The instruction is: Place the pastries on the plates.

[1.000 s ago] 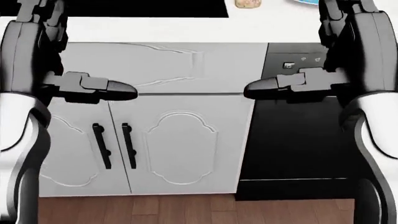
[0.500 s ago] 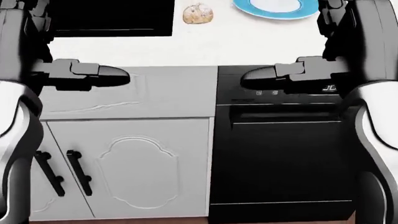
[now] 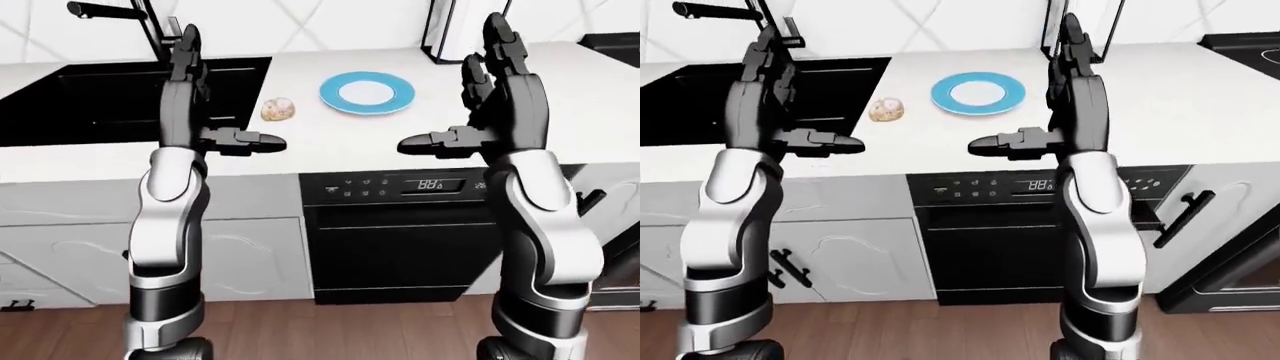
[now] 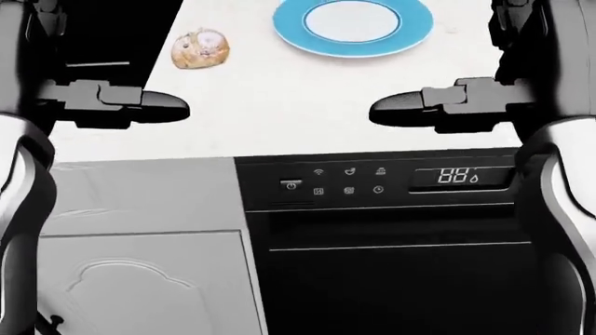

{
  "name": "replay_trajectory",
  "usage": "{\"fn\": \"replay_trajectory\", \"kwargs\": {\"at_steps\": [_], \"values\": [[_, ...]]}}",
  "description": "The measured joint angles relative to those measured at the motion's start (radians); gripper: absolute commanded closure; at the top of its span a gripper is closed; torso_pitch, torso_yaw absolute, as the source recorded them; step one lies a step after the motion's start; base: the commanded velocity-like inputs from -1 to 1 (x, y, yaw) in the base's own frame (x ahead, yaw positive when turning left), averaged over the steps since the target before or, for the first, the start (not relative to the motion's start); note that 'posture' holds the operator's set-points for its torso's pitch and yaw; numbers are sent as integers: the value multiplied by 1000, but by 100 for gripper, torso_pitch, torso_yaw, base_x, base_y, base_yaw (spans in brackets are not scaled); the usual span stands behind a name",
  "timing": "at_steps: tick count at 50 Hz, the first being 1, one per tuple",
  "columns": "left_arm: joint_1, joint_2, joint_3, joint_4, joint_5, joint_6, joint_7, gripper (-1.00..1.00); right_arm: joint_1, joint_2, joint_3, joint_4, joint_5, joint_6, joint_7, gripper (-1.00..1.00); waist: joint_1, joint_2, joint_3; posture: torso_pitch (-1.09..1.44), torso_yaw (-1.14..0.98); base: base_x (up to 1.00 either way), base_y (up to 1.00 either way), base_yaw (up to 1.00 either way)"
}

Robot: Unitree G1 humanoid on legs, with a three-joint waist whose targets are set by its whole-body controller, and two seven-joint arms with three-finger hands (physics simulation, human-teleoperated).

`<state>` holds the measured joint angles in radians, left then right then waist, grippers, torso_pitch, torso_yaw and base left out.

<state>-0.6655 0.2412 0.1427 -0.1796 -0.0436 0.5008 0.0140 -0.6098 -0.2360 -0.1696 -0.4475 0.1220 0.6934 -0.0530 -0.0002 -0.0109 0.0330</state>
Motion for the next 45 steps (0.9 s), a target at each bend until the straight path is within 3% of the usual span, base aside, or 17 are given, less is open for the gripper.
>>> {"fn": "replay_trajectory", "kwargs": {"at_steps": [2,4,5,7,9,11,13,15,17,20,23,26,28,33,37,39,45], "values": [[-4,5,5,-6,2,0,0,-100,-8,0,4,-11,-1,-12,1,-100,5,6,5,0,0,16,0,0],[9,8,14,-7,4,0,1,-100,6,7,17,-15,-3,-18,6,-100,12,-26,37,0,0,17,0,0],[19,7,18,3,5,6,2,-100,10,9,26,-7,-3,-12,10,-100,20,-19,44,0,0,16,0,0],[26,12,26,19,9,25,5,-100,5,10,36,7,-2,2,20,-100,22,23,28,0,0,16,0,0],[17,14,28,9,10,33,5,-100,3,12,32,3,-5,4,23,-100,20,32,3,0,0,15,0,0],[7,17,24,-14,9,22,4,-100,-2,11,21,-11,-8,-5,23,-100,23,23,-9,0,0,5,0,0],[-6,19,21,-33,9,4,1,-100,-16,10,5,-28,-5,-19,17,-100,25,15,12,0,0,0,0,0],[-12,18,19,-36,8,-8,-1,-100,-20,4,2,-38,-5,-32,11,-100,7,-30,14,0,0,0,0,0],[6,3,6,-24,7,-8,-3,-100,-6,1,-4,-30,-3,-36,8,-100,1,-22,36,0,0,0,0,0],[27,0,-7,12,2,19,-11,-100,5,0,-3,1,-5,-20,1,-100,-8,-13,50,0,0,0,0,0],[20,7,5,17,3,33,-10,-100,0,-3,9,1,-11,-11,6,-100,-6,4,43,0,0,0,0,0],[14,8,14,-1,7,17,-4,-100,-1,1,11,-19,-14,-27,14,-100,-3,49,16,0,0,8,5,0],[18,13,22,-10,9,11,-1,-100,7,11,19,-20,-13,-35,18,-100,6,33,5,0,0,11,6,0],[22,13,26,-22,18,8,6,-100,12,12,15,-26,-4,-50,19,-100,5,30,-11,0,0,9,2,0],[5,9,25,-37,9,5,2,-100,7,7,-1,-27,2,-71,5,-100,19,-20,-2,0,0,0,0,0],[23,0,18,-25,-2,11,2,-100,24,10,0,-19,4,-73,0,-100,16,-6,11,0,0,0,0,0],[36,1,10,1,-20,36,5,-100,31,8,6,8,3,-47,-2,-100,3,16,15,0,0,6,0,0]]}}
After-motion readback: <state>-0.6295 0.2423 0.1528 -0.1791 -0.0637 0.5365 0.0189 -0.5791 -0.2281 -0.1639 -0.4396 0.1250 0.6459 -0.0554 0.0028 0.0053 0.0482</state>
